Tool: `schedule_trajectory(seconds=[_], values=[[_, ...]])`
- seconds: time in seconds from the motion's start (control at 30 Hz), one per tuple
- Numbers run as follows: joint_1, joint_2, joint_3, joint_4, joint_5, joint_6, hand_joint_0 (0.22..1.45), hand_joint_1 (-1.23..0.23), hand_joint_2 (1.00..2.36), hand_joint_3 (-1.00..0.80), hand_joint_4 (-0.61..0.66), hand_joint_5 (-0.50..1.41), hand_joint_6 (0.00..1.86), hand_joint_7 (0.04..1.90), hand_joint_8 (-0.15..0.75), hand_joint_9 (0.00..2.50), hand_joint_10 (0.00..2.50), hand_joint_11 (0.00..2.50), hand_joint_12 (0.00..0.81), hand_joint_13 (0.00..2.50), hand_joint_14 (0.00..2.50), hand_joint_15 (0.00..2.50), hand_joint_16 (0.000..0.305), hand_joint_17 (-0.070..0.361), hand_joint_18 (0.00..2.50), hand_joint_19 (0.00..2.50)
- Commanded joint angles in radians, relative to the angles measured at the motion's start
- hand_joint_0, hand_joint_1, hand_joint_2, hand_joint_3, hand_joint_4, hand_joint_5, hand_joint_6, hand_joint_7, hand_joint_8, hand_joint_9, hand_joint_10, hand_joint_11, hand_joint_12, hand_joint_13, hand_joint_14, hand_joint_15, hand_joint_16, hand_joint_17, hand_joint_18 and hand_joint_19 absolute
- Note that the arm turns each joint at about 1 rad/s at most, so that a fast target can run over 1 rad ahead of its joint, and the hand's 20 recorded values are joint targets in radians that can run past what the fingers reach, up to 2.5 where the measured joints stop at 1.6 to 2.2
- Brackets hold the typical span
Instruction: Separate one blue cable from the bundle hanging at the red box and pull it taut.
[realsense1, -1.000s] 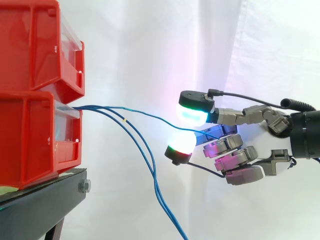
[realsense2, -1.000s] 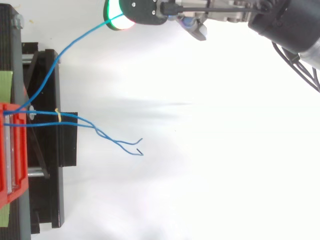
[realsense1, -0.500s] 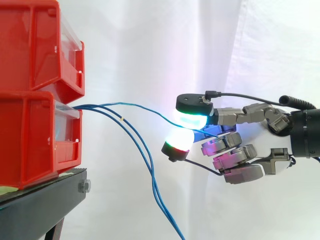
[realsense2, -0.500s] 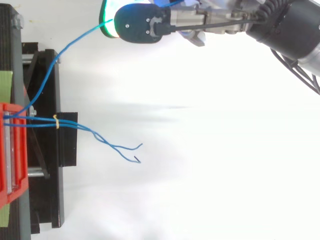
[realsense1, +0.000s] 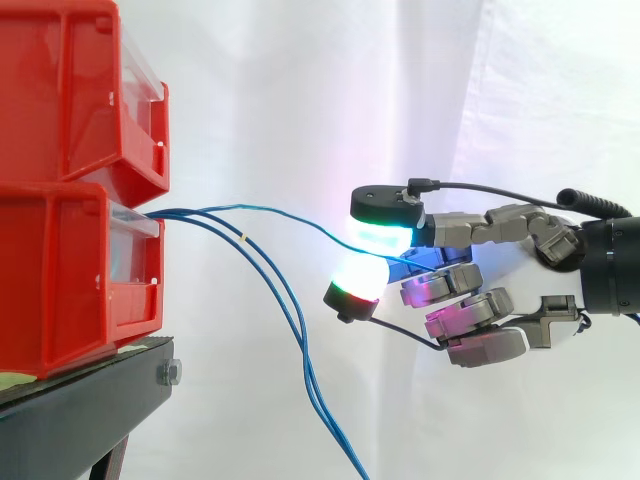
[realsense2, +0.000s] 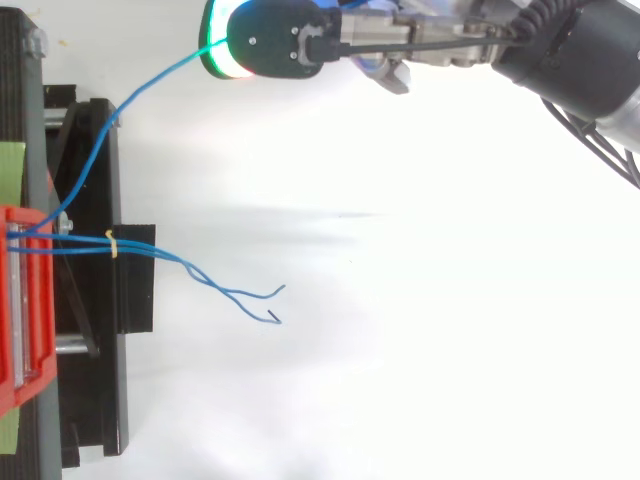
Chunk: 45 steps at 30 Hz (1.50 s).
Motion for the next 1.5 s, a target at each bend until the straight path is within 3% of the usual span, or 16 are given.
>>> schedule_trajectory(seconds=[0.0, 0.47, 0.73, 0.97, 1.2, 1.4, 1.47], values=[[0.0, 0.0, 0.0, 0.0, 0.0, 0.0, 0.59, -0.71, 1.02, -0.1, 0.05, -0.19, 0.87, 1.11, 0.168, 0.71, 2.5, 2.5, 0.463, 1.26, 2.5, 1.91, 0.041, 0.093, 1.7, 1.39], [0.0, 0.0, 0.0, 0.0, 0.0, 0.003, 0.61, -0.79, 1.02, -0.19, 0.04, -0.21, 0.85, 1.08, 0.191, 0.63, 2.5, 2.49, 0.434, 1.19, 2.5, 1.91, 0.038, 0.086, 1.66, 1.49], [0.005, 0.0, 0.0, 0.0, 0.0, 0.006, 0.63, -0.8, 1.01, -0.35, 0.06, -0.21, 0.85, 1.1, 0.207, 0.64, 2.5, 2.45, 0.431, 1.19, 2.5, 1.92, 0.038, 0.086, 1.67, 1.52], [0.007, 0.0, 0.0, 0.0, 0.002, 0.008, 0.61, -0.73, 1.0, -0.5, 0.08, -0.21, 0.86, 1.11, 0.22, 0.65, 2.5, 2.45, 0.43, 1.2, 2.5, 1.91, 0.038, 0.086, 1.68, 1.48], [0.01, 0.0, 0.0, 0.0, 0.002, 0.008, 0.61, -0.69, 1.0, -0.5, 0.09, -0.21, 0.85, 1.11, 0.222, 0.66, 2.5, 2.42, 0.431, 1.2, 2.5, 1.89, 0.037, 0.084, 1.68, 1.48], [0.011, 0.0, 0.0, 0.0, 0.002, 0.008, 0.57, -0.49, 1.0, -0.5, 0.1, -0.2, 0.85, 1.1, 0.233, 0.68, 2.5, 2.42, 0.438, 1.21, 2.5, 1.9, 0.039, 0.088, 1.67, 1.41], [0.011, 0.0, 0.0, 0.0, 0.002, 0.008, 0.6, -0.5, 1.0, -0.49, 0.1, -0.2, 0.85, 1.12, 0.228, 0.68, 2.5, 2.45, 0.44, 1.21, 2.5, 1.91, 0.038, 0.086, 1.67, 1.4]])
